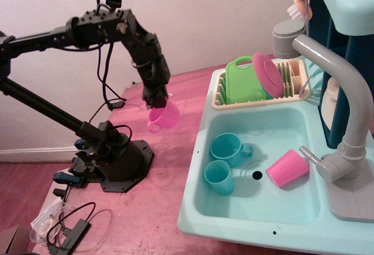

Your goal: Put cup from anywhere into sink

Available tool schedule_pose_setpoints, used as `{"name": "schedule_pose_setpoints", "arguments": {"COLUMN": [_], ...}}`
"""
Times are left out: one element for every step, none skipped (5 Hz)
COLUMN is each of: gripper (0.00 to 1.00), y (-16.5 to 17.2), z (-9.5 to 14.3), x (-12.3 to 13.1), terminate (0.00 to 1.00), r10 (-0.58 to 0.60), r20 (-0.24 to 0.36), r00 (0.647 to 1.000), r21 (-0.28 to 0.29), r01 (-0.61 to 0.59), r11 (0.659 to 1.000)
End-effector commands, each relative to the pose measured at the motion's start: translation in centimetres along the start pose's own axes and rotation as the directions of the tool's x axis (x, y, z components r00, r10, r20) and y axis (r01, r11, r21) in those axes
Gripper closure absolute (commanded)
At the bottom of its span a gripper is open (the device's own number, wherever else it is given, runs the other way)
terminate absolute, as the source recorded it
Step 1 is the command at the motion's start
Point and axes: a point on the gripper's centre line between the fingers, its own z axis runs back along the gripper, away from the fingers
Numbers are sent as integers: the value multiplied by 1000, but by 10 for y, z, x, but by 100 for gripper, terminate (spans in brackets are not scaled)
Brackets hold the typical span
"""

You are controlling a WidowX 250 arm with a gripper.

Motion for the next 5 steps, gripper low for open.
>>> {"name": "schedule_pose_setpoints", "arguments": {"gripper": [100,100,100,100,100], "y": [-22,-38,-47,-54,-56], "z": [19,13,3,-1,-4], "x": [69,97,106,118,130], "terminate": [0,0,0,0,100], "r10": [-149,-185,-146,-84,-64], "r20": [68,71,87,126,127], "r00": [987,980,985,988,990], "r21": [43,42,24,4,-9], "r01": [146,182,144,84,66], "r11": [988,982,989,996,998]}}
